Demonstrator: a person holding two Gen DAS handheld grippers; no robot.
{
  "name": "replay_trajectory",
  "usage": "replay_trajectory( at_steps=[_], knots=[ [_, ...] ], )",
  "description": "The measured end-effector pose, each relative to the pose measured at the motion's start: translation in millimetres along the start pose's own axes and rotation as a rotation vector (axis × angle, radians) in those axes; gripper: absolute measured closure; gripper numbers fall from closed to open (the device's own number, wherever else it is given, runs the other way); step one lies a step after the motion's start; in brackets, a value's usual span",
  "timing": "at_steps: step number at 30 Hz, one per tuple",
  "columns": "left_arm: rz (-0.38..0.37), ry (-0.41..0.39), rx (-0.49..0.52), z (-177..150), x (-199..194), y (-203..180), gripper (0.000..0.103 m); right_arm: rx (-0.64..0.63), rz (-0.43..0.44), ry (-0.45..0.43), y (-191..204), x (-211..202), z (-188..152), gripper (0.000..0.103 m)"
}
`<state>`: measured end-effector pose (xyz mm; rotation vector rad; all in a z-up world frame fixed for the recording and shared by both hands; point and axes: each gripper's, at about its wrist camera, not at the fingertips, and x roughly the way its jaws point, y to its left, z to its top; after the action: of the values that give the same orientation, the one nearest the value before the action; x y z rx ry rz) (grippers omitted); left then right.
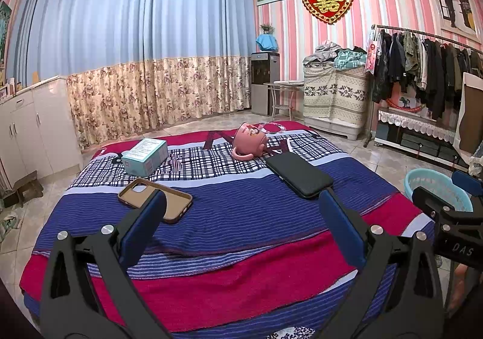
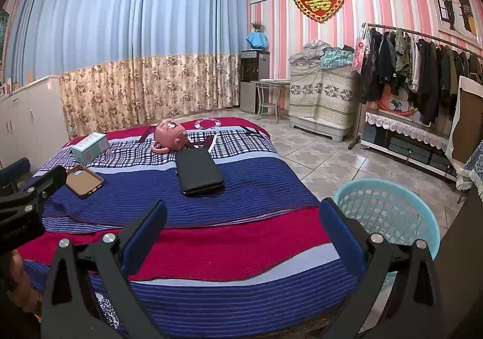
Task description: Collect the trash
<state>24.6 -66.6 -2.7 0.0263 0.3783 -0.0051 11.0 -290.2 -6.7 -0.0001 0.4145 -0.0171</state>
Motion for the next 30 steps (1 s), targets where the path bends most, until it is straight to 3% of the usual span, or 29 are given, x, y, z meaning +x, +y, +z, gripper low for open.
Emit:
replay_trajectory(
  at_steps=[30],
  knots=[
    [0.003, -0.006, 0.002, -2.0, -0.7, 0.9, 0.005, 0.001, -0.001, -0.004, -4.9, -2.7, 0.5, 0.005]
  ],
)
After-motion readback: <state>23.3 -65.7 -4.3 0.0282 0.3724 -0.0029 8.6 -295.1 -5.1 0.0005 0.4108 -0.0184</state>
